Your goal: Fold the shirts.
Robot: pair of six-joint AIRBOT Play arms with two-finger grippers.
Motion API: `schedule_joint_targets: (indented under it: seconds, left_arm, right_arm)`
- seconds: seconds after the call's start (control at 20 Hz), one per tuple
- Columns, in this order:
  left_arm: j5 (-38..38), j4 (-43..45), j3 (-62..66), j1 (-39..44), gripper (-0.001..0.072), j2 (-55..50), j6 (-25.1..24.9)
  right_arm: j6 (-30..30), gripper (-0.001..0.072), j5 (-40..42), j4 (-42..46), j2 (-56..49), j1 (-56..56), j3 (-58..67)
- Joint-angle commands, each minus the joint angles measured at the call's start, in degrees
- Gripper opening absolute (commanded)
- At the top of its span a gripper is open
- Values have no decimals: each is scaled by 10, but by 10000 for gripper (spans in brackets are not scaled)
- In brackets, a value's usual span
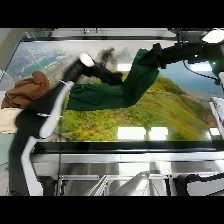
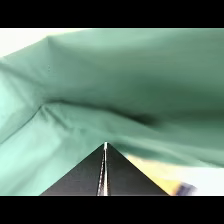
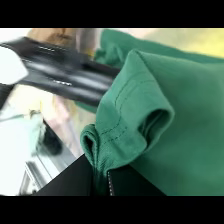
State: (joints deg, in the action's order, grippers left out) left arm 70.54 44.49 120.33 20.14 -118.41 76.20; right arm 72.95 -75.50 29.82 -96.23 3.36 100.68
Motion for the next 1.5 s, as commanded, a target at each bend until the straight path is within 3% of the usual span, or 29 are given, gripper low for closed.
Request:
schedule_joint_targets:
  seconds: [0.0, 0.2, 0.4, 0.45, 0.5, 0.55, 0.65, 0.7, 0.75, 0.85, 1.05, 1.1, 1.15, 1.25, 1.45]
  left_arm:
    - [94, -10, -33, -109, 17, 152, -15]
    - [73, -10, -110, -263, 18, 323, -22]
    - [70, -10, -161, -352, 19, 388, -44]
    - [77, -10, -176, -364, 19, 394, -44]
    - [80, -10, -191, -372, 19, 397, -54]
    - [82, -10, -208, -378, 19, 398, -59]
    - [89, -11, -237, -383, 19, 398, -73]
    - [88, -11, -249, -383, 19, 398, -82]
    - [88, -11, -259, -383, 19, 398, -85]
    - [88, -12, -269, -383, 19, 398, -93]
    - [97, -12, -269, -382, 19, 398, -93]
    - [101, -12, -269, -378, 19, 398, -93]
    - [101, -12, -269, -375, 19, 398, -93]
    - [101, -12, -269, -366, 19, 398, -93]
    - [101, -10, -269, -339, 19, 398, -94]
  right_arm:
    - [13, 26, 106, -6, -9, 70, 0]
    - [-7, 26, 335, -43, -81, 225, 0]
    - [-171, 27, 545, -229, -210, 366, 36]
    - [-197, 186, 553, -261, -243, 386, 55]
    - [-203, 469, 547, -282, -263, 396, 66]
    - [-203, 602, 537, -296, -269, 398, 67]
    - [-216, 575, 507, -294, -256, 386, 67]
    - [-223, 356, 474, -294, -243, 371, 67]
    - [-221, 28, 429, -282, -227, 350, 67]
    - [-189, 24, 356, -218, -190, 297, 67]
    - [35, 37, 210, 20, -137, 159, 67]
    - [56, 284, 172, 42, -140, 128, 67]
    - [70, 588, 141, 63, -148, 102, 67]
    - [81, 607, 108, 87, -174, 72, 67]
    - [81, 659, 117, 99, -236, 65, 67]
